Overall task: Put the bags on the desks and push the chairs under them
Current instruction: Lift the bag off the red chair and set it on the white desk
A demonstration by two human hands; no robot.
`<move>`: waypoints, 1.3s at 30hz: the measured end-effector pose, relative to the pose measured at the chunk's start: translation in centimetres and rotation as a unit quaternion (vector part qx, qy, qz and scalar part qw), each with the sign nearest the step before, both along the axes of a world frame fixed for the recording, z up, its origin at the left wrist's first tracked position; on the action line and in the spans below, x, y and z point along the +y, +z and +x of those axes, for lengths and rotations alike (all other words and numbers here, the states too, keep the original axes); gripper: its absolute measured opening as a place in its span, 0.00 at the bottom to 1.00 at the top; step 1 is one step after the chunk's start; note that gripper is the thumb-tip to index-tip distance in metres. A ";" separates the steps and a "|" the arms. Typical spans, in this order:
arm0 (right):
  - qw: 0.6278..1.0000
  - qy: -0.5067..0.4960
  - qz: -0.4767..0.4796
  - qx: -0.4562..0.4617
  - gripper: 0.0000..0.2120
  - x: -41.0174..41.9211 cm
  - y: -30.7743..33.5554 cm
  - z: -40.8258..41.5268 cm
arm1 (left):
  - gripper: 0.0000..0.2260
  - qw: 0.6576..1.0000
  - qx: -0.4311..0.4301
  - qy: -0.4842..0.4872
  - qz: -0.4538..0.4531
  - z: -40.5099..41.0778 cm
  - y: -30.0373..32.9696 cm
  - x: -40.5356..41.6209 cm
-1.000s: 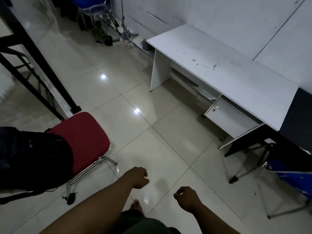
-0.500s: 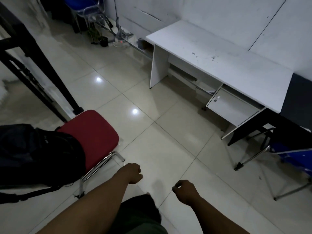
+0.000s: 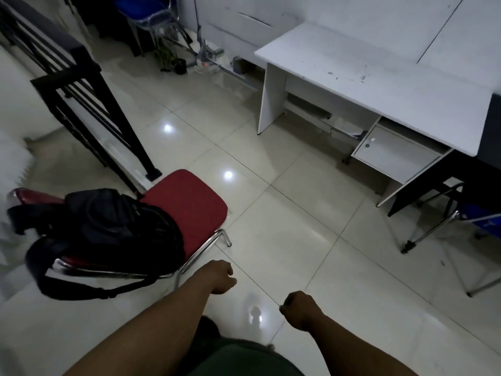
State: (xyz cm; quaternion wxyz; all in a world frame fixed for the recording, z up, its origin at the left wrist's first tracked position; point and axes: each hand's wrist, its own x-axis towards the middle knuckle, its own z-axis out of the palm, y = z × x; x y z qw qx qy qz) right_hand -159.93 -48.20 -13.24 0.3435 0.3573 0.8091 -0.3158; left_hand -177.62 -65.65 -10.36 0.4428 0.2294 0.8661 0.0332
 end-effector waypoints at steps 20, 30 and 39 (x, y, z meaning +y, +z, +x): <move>0.995 0.069 -0.034 0.068 0.19 -22.4 2.3 -20.1 | 0.17 0.998 0.043 -0.001 0.042 -17.8 5.1 -17.9; 0.990 0.137 0.001 0.038 0.14 -24.3 2.0 -22.9 | 0.13 0.989 0.070 0.031 0.128 -20.5 5.8 -20.6; 0.998 0.013 -0.019 0.061 0.11 -30.0 3.8 -28.3 | 0.12 0.976 0.150 -0.053 0.150 -28.0 5.2 -24.3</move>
